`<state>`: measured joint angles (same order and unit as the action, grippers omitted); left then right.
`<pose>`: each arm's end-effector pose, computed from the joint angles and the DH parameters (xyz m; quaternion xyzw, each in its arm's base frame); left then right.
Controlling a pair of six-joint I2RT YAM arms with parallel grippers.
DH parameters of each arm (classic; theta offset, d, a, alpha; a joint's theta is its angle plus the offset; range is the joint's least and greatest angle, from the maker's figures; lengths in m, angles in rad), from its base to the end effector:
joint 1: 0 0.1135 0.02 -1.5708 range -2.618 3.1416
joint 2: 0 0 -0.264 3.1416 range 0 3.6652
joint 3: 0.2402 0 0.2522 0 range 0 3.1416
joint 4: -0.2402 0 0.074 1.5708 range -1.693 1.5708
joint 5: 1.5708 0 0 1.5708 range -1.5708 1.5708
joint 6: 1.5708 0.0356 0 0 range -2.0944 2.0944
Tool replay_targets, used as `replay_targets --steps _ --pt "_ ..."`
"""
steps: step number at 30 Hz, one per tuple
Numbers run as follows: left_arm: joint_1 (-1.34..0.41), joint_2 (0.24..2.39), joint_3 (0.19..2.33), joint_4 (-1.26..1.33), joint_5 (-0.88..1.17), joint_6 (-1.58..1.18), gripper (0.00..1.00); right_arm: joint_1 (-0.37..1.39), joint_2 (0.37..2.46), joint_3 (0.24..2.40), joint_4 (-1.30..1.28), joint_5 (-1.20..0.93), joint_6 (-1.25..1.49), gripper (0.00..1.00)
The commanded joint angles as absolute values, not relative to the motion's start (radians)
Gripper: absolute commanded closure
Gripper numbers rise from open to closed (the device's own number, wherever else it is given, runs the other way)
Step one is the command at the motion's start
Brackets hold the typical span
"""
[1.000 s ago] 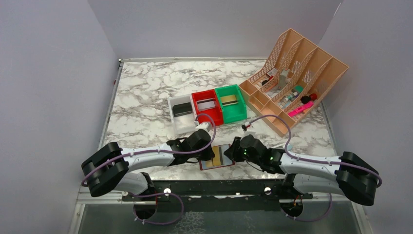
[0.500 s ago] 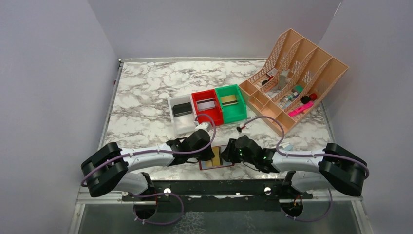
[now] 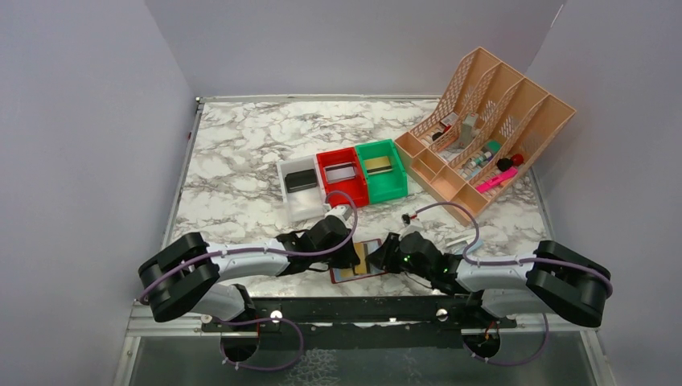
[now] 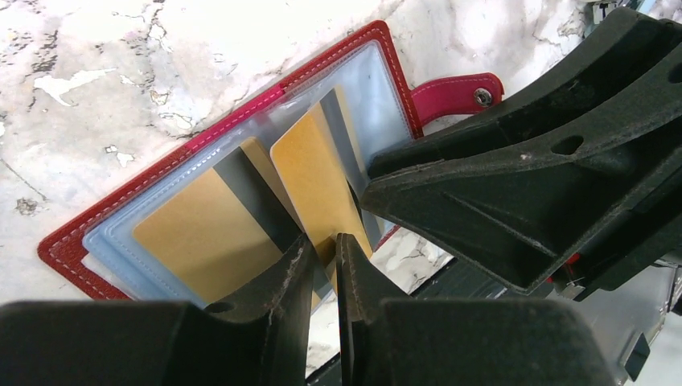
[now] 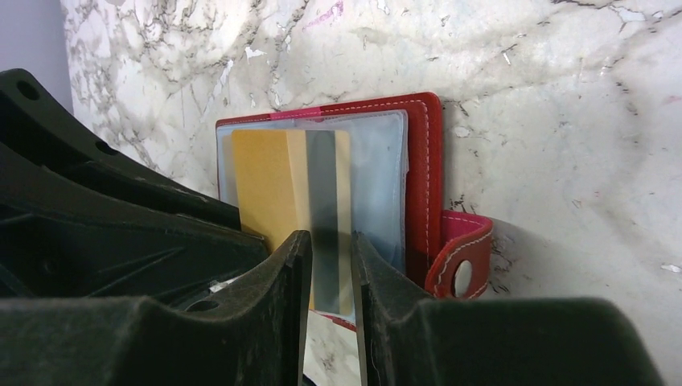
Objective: Take the credit cards out of the card holder
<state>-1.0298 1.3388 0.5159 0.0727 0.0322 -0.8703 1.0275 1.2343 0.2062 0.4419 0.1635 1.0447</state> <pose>0.1278 -0.2149 0.1569 0.0795 0.9135 -0.3330 0.2200 0.1092 0.1696 0.1235 0.0462 0.8779 0.3687 0.3020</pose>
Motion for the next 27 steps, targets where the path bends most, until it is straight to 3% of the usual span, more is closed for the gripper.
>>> replay_targets --steps 1,10,17,27 --pt "-1.037 1.355 0.518 0.138 0.080 -0.881 0.80 1.032 1.284 0.188 0.403 0.158 1.058 0.70" --pt "-1.037 1.305 0.580 -0.134 -0.116 -0.848 1.00 1.032 1.228 0.197 0.317 0.207 1.055 0.70" --pt "-1.037 1.222 0.605 -0.275 -0.211 -0.828 1.00 1.032 1.132 0.290 0.185 0.267 0.988 0.68" --pt "-1.037 1.034 0.610 -0.282 -0.227 -0.808 1.00 1.031 1.110 0.485 0.100 0.338 0.864 0.64"
